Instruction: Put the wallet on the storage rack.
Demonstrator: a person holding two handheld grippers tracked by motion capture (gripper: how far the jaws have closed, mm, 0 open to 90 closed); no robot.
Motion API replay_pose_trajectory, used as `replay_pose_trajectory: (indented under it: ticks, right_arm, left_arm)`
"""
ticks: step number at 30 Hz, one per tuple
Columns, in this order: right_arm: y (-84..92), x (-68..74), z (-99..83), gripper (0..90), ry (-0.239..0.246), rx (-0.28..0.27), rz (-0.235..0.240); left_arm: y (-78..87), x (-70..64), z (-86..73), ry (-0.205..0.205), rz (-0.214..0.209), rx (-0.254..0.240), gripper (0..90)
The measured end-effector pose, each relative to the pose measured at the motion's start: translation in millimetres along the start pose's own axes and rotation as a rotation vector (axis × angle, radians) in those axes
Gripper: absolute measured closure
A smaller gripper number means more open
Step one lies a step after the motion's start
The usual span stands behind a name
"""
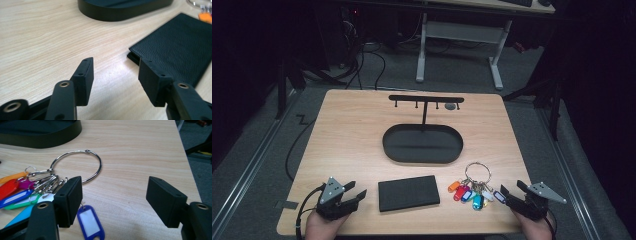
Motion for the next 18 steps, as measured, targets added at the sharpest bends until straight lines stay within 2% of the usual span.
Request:
replay_pose_trajectory:
  ticks: [4,8,12,18]
  right_arm:
    - [0.9,1.8,-0.1,27.4,0.024,-0.019,0.016]
    - [1.0,-0.6,0.4,27.2,0.025,-0.026,0.025]
    - [-2.4,-0.6,0.1,27.1,0.024,-0.009,0.043]
    - [-8.3,3.8,3.8,27.5,0.031,-0.025,0.058]
  left_arm:
    - [-4.8,-8.4,0.7,-0.065,0.012,0.026,44.6]
    - [-10.4,-9.8,1.0,-0.068,0.002,0.042,46.7]
    - [-11.8,-11.4,-2.4,-0.086,0.0,0.064,47.7]
    - [-6.9,-10.5,-4.6,-0.081,0.008,0.056,48.7]
Point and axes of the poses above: each handheld gripper's, and its own axes: y roughly backward along the jaws, z roughly out of its top, x roughly to its left, the point moved 2 cm from there along -y, roughly forward along the jaws, and after that the axes turned 1 degree about z, right-handed, at the moved point
